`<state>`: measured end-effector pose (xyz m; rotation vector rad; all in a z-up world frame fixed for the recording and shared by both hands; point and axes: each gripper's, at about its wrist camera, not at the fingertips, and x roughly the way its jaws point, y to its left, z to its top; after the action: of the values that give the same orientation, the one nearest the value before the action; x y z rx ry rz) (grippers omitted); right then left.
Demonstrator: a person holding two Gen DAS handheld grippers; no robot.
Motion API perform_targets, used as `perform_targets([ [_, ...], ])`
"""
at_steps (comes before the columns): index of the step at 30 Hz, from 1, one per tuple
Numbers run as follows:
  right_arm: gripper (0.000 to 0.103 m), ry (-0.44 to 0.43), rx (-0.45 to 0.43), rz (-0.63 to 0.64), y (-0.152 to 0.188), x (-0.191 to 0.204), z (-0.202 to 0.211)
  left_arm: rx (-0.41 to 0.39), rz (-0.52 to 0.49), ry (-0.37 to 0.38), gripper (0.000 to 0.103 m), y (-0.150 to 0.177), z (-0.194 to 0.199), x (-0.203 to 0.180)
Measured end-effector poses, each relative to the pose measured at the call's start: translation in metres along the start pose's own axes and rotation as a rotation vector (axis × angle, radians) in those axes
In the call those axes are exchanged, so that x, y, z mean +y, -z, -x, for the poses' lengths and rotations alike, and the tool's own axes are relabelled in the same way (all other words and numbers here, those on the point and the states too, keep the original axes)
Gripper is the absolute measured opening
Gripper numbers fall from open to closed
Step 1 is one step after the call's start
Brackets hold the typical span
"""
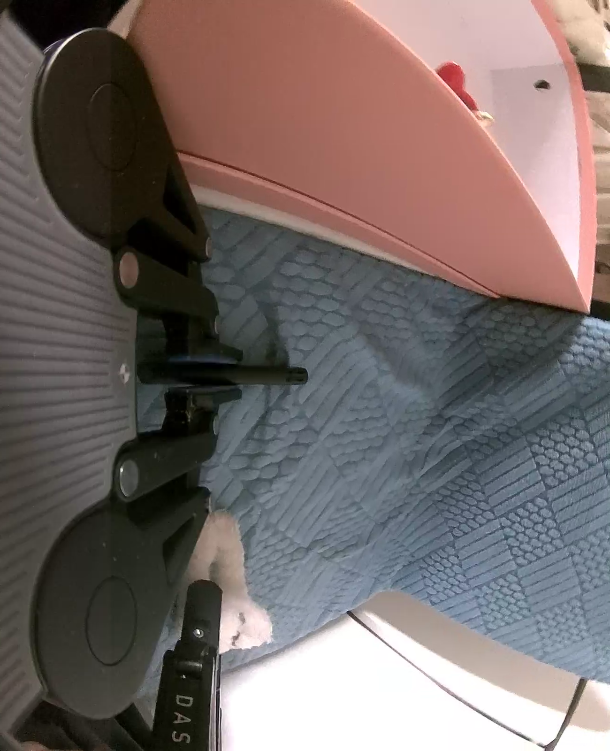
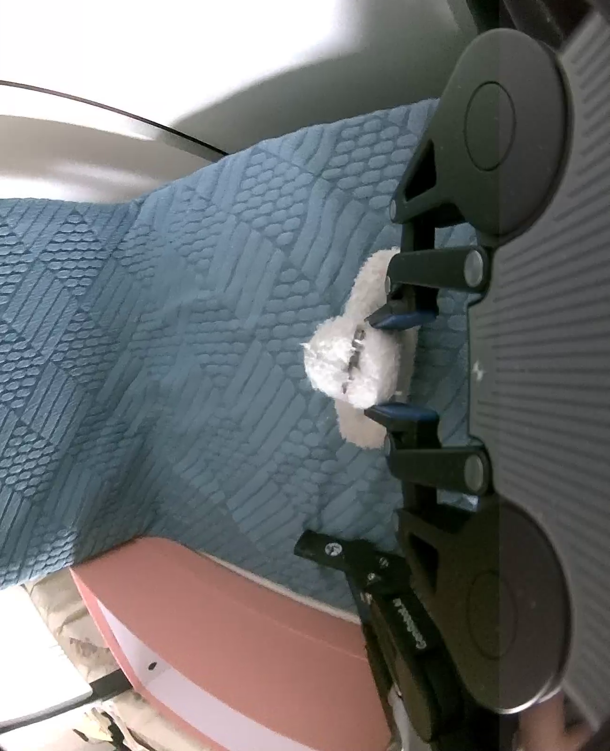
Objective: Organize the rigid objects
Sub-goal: 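Lift and carry the black stick and white plush toy toward the pink box with both tools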
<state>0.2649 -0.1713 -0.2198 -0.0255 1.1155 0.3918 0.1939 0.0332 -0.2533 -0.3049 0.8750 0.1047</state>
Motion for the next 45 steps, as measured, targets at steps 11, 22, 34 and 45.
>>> perform_targets([
  [11,0.039,0.003,-0.021,-0.021,-0.004,-0.001,-0.01,-0.045,-0.06,-0.027,0.011,-0.003,-0.01,-0.012],
  [22,0.035,0.04,-0.038,0.0,-0.011,0.006,-0.013,-0.029,-0.013,0.005,0.011,-0.005,-0.008,-0.009],
  [34,0.034,0.055,-0.038,0.003,-0.03,0.016,0.022,-0.063,0.051,0.093,0.011,-0.029,0.03,-0.014],
  [45,0.034,0.005,-0.068,0.056,-0.041,0.032,0.06,-0.115,0.067,0.082,0.011,-0.063,0.078,-0.015],
])
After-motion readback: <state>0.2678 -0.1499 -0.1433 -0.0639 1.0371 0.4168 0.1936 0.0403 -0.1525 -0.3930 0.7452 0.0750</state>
